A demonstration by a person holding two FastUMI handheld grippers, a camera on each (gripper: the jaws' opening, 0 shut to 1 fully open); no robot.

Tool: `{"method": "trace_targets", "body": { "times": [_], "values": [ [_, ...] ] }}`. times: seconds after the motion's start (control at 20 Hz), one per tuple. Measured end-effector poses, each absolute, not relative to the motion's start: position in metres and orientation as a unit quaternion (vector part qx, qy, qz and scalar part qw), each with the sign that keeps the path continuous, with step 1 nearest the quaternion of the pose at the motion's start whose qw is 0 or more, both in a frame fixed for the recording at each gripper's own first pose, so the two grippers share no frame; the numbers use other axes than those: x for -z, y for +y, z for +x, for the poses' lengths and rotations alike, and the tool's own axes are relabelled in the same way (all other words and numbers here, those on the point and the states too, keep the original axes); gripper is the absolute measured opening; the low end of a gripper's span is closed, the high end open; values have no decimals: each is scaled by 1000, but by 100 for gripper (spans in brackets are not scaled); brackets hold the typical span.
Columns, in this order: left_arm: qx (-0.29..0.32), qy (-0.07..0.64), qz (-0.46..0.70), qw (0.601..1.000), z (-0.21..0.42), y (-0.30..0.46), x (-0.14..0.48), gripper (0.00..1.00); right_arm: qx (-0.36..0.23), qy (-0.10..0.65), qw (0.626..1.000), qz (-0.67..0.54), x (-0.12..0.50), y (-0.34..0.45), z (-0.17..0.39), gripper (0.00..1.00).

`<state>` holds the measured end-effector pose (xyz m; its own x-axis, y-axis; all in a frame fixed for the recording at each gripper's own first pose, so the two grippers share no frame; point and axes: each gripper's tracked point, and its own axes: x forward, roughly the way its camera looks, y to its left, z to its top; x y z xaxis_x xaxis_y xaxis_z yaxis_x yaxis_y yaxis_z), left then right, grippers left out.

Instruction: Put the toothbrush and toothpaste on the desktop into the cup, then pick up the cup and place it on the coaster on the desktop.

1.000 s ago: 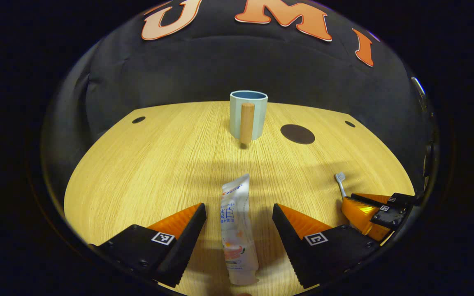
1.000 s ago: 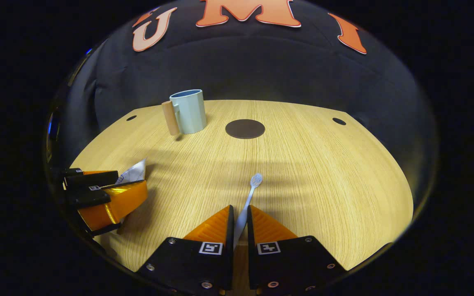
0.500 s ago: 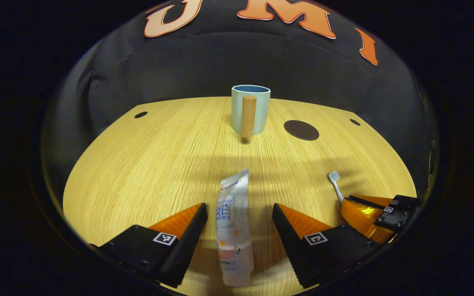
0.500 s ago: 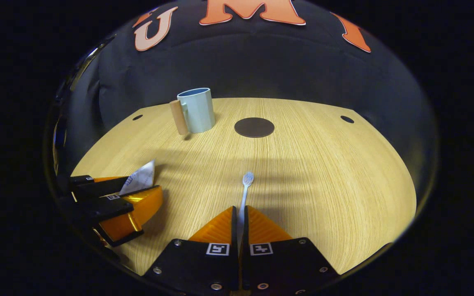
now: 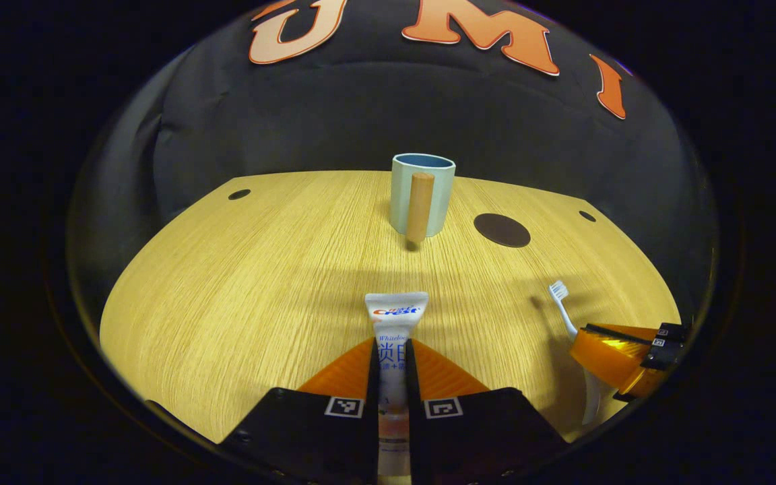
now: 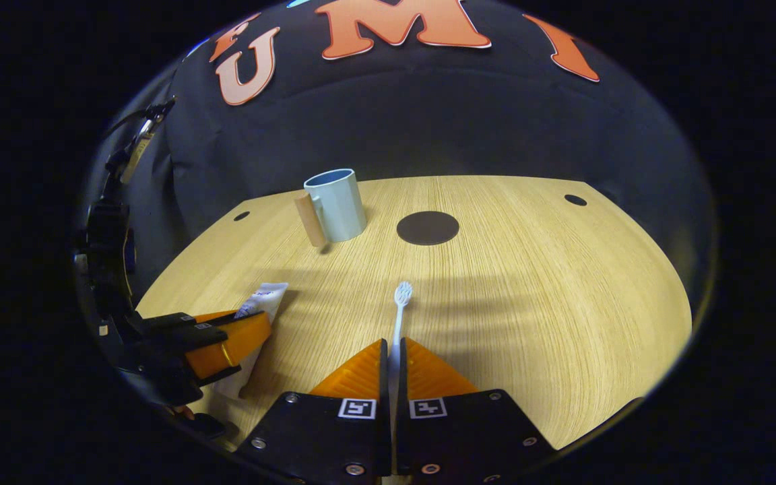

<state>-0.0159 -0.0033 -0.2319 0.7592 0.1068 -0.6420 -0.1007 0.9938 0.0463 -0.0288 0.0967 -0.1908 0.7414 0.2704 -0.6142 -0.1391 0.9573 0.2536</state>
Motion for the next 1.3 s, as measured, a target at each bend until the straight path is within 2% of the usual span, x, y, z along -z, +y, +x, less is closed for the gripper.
{"method": "trace_targets", "body": {
  "times": [0.3,0.65,1.15,1.3],
  "values": [
    [-25,295,-4,955,-3,-17,210,14,-108,296,944,97,160,81,-16,4],
    [-10,190,-3,982,29,-27,146,14,-117,234,961,90,114,77,5,4],
    [1,95,-13,995,98,-31,69,14,-113,164,975,100,64,61,35,4],
    [4,84,-7,996,123,-31,59,14,-111,151,977,103,53,58,47,4]
  ]
}}
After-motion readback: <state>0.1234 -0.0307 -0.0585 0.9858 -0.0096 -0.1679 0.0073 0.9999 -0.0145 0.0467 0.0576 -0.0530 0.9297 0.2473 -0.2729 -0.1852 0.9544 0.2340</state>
